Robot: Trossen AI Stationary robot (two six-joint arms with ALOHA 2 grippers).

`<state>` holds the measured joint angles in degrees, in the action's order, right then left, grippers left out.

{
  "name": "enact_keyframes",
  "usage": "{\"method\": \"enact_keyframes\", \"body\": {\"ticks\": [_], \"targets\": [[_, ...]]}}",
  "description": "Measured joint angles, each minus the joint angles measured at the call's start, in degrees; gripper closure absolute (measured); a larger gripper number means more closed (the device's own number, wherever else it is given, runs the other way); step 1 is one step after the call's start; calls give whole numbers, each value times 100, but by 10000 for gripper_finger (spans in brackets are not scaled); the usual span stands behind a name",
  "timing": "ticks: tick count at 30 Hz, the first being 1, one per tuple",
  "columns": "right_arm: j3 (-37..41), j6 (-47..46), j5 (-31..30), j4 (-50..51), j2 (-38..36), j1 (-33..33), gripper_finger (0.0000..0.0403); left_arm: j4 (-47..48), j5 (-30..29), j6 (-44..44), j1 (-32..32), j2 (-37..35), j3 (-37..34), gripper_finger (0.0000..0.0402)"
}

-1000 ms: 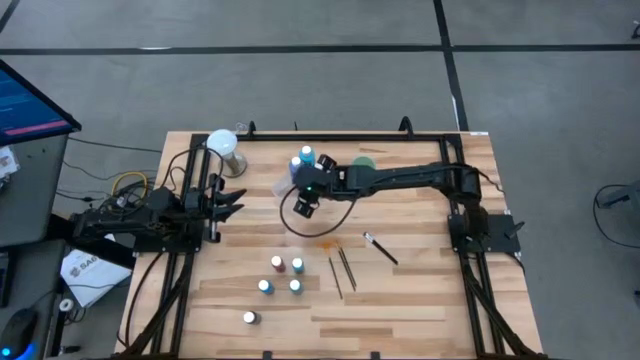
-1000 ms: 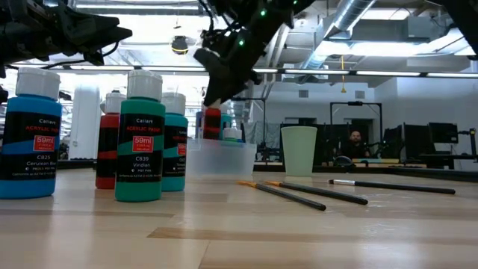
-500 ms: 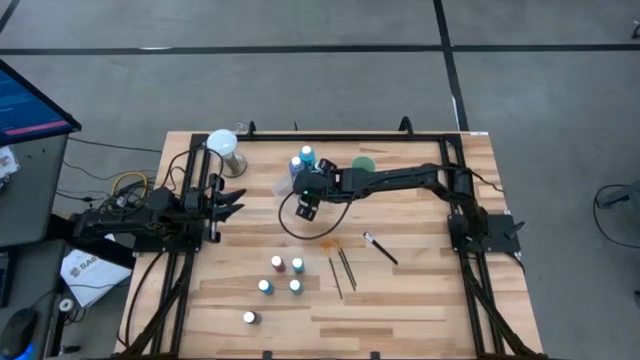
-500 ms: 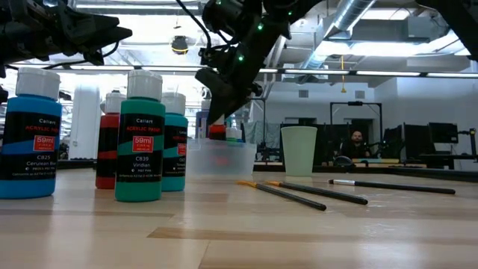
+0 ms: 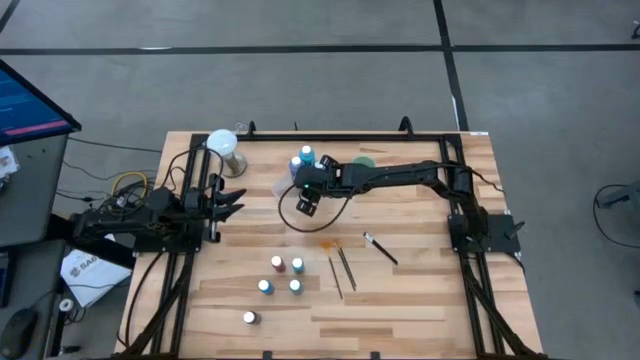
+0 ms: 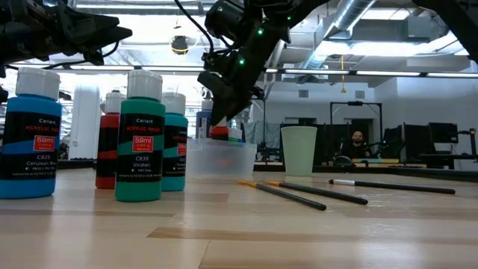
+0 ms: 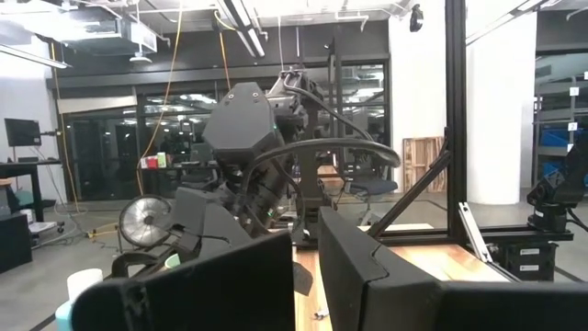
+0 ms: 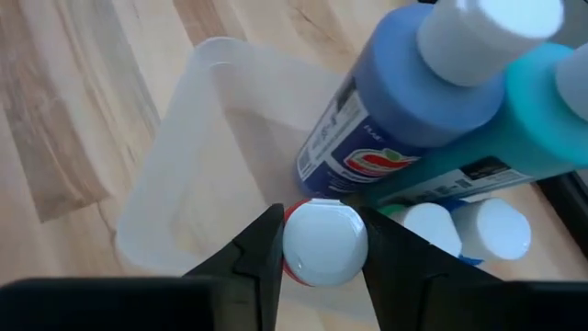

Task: Pick & Place Paint Supplies
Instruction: Put the bottom small red paint bottle into the transparent bin

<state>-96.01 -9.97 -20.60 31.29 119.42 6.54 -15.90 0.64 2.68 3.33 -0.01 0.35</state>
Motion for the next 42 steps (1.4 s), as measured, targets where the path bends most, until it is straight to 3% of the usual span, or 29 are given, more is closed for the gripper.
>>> {"method": "enact_keyframes", "body": {"ticks": [25, 36, 42], "targets": [[267, -60, 40, -71, -11, 86, 273, 0, 2, 2, 0, 0, 1, 401], [264, -60, 117, -96, -11, 152, 244, -2, 2, 2, 0, 0, 1, 401], [264, -61, 583, -113, -210, 224, 203, -2, 2, 0, 0, 0, -1, 401]]}}
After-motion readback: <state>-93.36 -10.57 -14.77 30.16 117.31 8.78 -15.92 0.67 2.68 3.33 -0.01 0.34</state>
